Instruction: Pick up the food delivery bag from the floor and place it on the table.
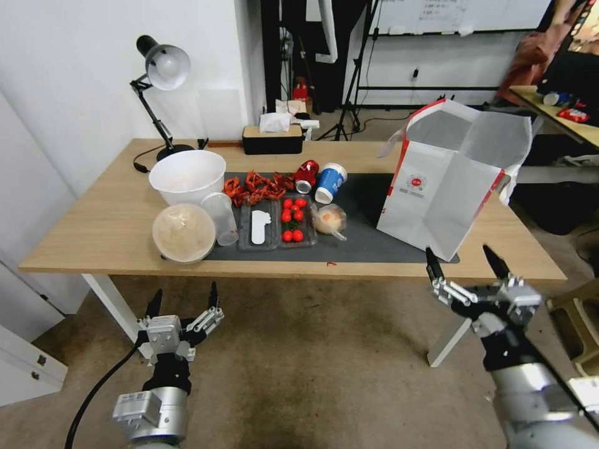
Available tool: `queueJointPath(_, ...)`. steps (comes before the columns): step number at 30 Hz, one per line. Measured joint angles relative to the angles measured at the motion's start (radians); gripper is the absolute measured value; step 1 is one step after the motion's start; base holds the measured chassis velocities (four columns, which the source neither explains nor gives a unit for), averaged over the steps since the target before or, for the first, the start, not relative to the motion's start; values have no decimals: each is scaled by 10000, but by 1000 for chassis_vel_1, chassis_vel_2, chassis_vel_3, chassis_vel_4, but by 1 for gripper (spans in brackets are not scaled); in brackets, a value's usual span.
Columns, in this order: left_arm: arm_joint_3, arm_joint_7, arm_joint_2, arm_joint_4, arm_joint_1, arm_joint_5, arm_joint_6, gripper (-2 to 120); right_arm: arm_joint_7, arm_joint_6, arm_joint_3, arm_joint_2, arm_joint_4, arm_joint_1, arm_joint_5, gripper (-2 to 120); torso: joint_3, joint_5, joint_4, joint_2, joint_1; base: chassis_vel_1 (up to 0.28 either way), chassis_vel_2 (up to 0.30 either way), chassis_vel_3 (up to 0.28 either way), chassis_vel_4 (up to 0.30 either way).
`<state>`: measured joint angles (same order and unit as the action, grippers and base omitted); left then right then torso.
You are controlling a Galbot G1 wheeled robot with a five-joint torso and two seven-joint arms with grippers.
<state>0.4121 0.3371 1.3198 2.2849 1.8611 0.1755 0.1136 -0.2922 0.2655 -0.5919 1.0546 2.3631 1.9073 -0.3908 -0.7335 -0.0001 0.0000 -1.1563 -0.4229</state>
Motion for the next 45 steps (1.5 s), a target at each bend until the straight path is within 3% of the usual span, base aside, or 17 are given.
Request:
queueJointPath(6,-11,0,-14,-119,49,-4,-6,100,-590,-458,534,137,-90,92,-98,100,0,0,0,0,0,0,0,0,0)
queueJointPath(16,-73,33,8,-320,-41,10,-19,100,-575,-514,1066,266,-502,-122,16,100,0,1,0,0,-1,0,0,0,0)
queueJointPath(45,-45,8,0,-337,-90,130,-41,100,-468,-450,1122,212,-587,-290,2,100,0,1,-1,1,-2,0,0,0,0)
